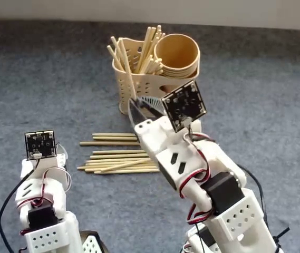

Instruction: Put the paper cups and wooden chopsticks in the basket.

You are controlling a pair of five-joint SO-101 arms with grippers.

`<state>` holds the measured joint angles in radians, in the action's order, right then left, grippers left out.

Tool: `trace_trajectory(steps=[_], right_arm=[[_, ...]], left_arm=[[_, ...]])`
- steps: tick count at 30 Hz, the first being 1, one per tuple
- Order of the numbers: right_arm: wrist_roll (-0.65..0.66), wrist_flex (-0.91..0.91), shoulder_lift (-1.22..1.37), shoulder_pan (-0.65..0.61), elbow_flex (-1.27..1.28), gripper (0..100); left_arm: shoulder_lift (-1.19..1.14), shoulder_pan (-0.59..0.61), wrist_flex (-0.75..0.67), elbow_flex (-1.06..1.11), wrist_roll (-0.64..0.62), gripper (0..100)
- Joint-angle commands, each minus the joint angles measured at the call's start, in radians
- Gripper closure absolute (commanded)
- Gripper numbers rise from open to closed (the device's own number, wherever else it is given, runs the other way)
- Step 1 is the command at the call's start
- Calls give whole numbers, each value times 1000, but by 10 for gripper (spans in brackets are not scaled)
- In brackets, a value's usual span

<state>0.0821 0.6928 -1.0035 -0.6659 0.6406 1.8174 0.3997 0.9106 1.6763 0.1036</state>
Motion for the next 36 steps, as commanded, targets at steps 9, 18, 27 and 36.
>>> trace_trajectory(steps=[9, 18, 27, 36], right_arm=[[-3, -708, 358, 147, -15, 992], [-3, -1006, 576, 208, -16, 992], [-3, -1033, 568, 217, -18, 992], [-5, -1035, 512, 189, -19, 992]], left_arm=[[12, -19, 3, 19, -5, 856], [12, -19, 3, 19, -5, 856], [12, -19, 3, 19, -5, 856], [12, -19, 3, 19, -5, 856]])
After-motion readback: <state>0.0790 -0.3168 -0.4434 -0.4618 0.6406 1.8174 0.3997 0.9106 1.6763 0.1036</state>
